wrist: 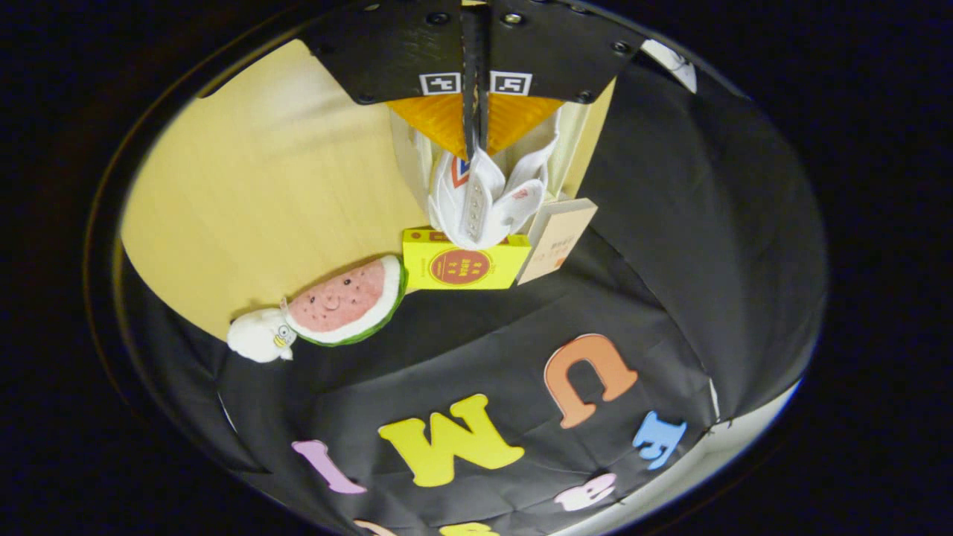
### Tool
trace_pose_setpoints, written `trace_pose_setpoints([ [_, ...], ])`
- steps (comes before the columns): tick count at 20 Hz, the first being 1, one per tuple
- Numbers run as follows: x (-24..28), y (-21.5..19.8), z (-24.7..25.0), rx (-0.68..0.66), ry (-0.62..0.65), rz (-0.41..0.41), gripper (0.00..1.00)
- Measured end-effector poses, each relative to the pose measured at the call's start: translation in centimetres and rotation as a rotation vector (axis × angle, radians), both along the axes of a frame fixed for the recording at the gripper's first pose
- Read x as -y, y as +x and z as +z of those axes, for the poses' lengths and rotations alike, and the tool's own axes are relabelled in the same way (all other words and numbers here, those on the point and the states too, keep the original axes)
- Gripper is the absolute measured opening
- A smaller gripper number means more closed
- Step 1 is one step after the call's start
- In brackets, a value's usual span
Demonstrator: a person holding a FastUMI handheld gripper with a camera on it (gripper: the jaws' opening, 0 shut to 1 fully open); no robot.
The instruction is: Open the storage box then place both shoes into the box .Put the left shoe in first, then the right shoe, with the right side of both shoes facing outward in a uniform manner.
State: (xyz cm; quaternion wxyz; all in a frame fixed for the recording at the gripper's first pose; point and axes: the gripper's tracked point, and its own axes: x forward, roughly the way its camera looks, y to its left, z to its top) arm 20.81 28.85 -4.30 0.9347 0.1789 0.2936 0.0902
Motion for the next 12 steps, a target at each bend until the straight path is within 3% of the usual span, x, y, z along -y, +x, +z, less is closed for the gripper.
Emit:
trace_pose_setpoints([
  [3,-0.6,-0.7,-2.4,-0.019,-0.094,0.041,0.00],
  [5,-0.8,-0.8,-2.2,0.015,-0.132,0.073,0.05],
  [7,0.5,-0.7,-0.8,0.090,-0.193,0.049,0.42],
  [12,2.6,-2.3,2.4,0.244,-0.292,0.034,0.86],
])
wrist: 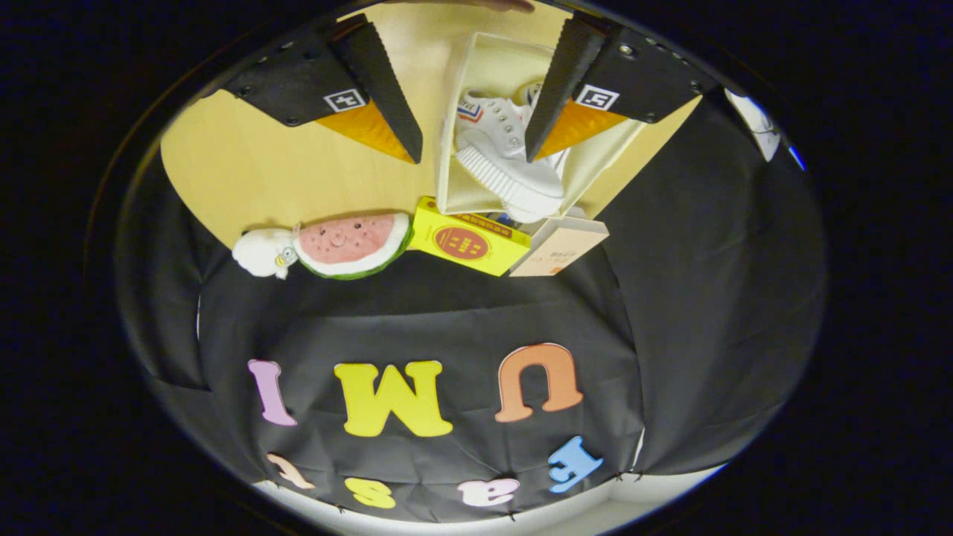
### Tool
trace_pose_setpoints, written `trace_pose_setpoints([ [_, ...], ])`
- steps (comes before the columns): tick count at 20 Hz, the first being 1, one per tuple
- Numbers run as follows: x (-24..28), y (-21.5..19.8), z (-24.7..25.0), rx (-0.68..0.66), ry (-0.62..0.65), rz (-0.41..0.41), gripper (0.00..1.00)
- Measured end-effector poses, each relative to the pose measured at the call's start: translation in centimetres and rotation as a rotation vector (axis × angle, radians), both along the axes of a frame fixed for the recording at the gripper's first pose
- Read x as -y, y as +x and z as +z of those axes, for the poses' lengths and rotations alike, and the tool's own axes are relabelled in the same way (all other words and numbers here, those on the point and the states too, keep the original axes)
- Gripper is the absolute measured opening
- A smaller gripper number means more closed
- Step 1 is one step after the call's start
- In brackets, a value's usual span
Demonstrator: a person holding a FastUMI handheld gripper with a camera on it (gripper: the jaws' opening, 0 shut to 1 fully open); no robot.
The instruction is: Open the storage box then place both shoes into the box .Put the left shoe in first, then the right shoe, with the right side of both shoes facing outward in a uniform manner.
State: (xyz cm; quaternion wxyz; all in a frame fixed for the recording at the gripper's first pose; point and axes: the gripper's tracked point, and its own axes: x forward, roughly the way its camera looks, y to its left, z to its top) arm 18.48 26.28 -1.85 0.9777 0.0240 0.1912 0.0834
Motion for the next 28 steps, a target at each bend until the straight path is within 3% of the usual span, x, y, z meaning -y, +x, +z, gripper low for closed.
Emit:
trace_pose_setpoints([
  [4,2.5,-2.6,2.8,0.177,-0.085,-0.035,0.98],
  [7,4.4,-5.2,5.0,0.301,-0.089,-0.071,0.97],
  [11,7.6,-9.8,6.5,0.350,-0.018,-0.084,0.95],
  [18,17.4,-18.1,8.6,0.529,-0.015,-0.313,0.95],
  [21,19.6,-20.0,8.4,0.559,-0.064,-0.358,0.95],
  [28,20.9,-22.5,5.0,0.506,-0.039,-0.340,0.95],
])
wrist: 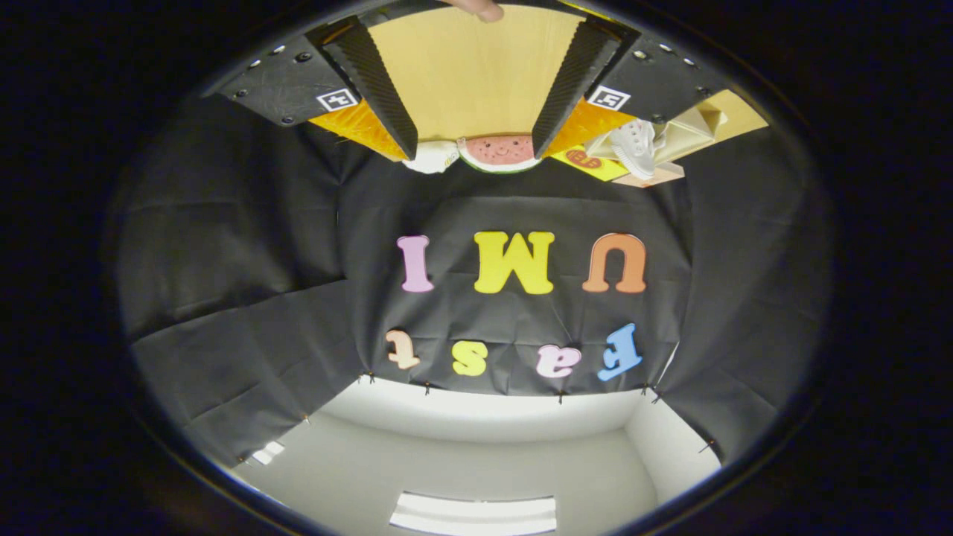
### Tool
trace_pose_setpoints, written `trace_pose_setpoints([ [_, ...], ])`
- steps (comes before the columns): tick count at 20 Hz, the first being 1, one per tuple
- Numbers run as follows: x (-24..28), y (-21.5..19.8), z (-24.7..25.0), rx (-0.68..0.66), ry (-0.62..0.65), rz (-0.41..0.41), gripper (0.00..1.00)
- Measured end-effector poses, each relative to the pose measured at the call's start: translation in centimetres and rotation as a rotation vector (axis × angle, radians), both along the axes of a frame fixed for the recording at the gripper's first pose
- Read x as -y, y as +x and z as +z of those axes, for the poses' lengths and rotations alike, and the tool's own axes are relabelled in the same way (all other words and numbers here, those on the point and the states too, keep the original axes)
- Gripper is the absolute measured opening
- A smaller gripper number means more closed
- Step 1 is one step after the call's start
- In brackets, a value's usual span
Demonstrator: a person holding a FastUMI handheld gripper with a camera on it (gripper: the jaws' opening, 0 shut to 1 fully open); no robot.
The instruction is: Open the storage box then place both shoes into the box .Put the left shoe in first, then the right shoe, with the right side of both shoes facing outward in a uniform manner.
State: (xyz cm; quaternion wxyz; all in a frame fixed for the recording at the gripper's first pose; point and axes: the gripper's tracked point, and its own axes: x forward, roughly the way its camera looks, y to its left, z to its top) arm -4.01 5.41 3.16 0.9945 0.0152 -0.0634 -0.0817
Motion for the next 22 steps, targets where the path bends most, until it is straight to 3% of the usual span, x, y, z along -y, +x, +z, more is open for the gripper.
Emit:
trace_pose_setpoints([
  [7,1.6,-1.4,-2.6,0.007,0.019,-0.012,0.95],
  [22,2.6,-3.3,-2.2,0.020,0.008,-0.015,0.95],
])
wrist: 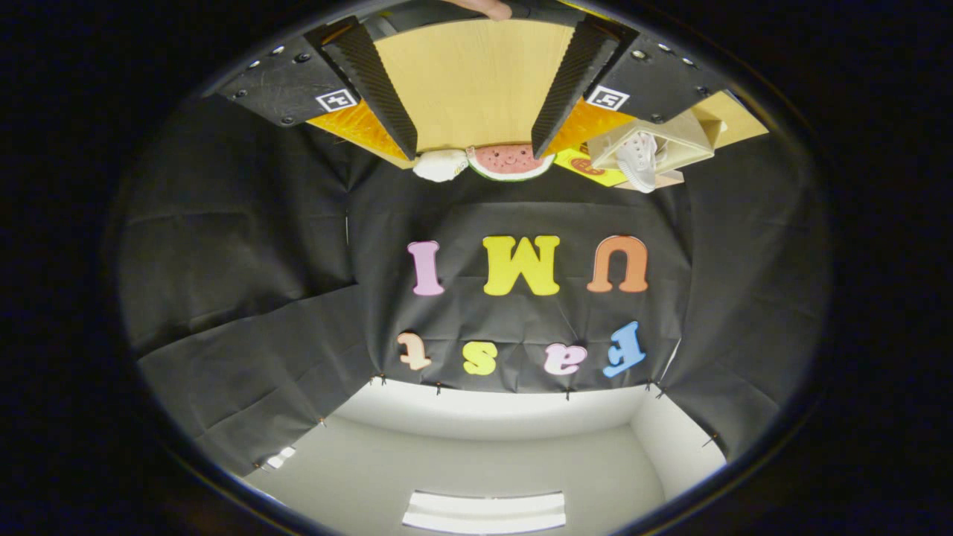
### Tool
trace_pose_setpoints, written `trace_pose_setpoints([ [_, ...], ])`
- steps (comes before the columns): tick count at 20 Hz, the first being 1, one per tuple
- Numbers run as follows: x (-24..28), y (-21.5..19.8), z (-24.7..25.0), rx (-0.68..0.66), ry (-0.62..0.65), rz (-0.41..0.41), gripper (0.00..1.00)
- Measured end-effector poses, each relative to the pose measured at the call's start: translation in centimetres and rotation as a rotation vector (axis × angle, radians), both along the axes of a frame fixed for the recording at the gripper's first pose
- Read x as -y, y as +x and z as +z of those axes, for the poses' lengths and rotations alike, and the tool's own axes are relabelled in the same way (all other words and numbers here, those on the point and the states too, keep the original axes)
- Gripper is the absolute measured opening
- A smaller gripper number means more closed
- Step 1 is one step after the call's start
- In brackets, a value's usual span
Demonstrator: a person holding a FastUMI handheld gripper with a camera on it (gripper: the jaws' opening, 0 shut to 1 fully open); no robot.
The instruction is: Open the storage box then place both shoes into the box .Put the left shoe in first, then the right shoe, with the right side of both shoes facing outward in a uniform manner.
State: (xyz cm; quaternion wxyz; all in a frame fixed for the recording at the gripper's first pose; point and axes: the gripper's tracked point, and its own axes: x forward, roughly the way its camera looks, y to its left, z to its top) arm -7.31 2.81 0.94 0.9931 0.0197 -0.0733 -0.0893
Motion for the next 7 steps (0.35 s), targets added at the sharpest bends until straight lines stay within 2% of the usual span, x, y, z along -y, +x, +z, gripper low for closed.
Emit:
trace_pose_setpoints([
  [7,0.66,0.25,-0.67,-0.010,0.007,0.002,0.95],
])
